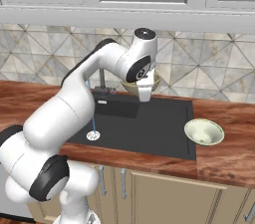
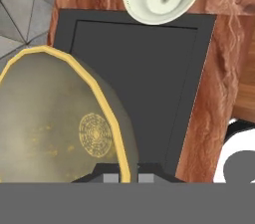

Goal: Rinse each bowl for a few seconds and place them down in the sink or on the counter.

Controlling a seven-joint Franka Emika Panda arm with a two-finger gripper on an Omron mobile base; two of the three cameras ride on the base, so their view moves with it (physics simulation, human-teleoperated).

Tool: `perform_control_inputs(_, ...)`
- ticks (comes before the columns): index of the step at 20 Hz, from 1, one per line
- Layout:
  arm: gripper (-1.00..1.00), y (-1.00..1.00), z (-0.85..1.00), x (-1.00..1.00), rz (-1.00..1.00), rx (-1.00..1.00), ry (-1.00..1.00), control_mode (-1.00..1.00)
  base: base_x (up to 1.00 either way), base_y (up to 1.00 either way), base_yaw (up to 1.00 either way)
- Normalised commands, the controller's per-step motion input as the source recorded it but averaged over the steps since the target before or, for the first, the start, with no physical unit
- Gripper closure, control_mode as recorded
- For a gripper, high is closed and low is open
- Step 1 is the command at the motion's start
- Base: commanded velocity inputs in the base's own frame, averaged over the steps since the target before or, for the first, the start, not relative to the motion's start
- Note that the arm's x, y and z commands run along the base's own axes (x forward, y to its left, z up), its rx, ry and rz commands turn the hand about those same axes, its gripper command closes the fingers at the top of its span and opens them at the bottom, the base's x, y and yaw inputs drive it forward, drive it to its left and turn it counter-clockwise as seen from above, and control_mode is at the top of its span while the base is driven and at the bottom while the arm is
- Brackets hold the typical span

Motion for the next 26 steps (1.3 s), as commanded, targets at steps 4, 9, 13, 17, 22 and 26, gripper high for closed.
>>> perform_control_inputs(4, 1.0, 0.41, -0.19, 0.21, 0.05, 0.07, 0.0, -1.0, 0.0, 0.0, 0.0)
perform_control_inputs(9, 1.0, 0.42, -0.15, 0.14, 0.06, 0.08, 0.0, -1.0, 0.0, 0.0, 0.0)
perform_control_inputs(13, 1.0, 0.42, -0.19, 0.14, 0.07, 0.07, 0.01, -1.0, 0.0, 0.0, 0.0)
perform_control_inputs(17, 1.0, 0.34, -0.29, 0.11, 0.07, 0.01, 0.01, -1.0, 0.0, 0.0, 0.0)
perform_control_inputs(22, 1.0, 0.35, -0.24, 0.0, 0.07, 0.0, 0.0, -1.0, 0.0, 0.0, 0.0)
perform_control_inputs(26, 1.0, 0.36, -0.19, 0.03, 0.07, 0.0, 0.0, -1.0, 0.0, 0.0, 0.0)
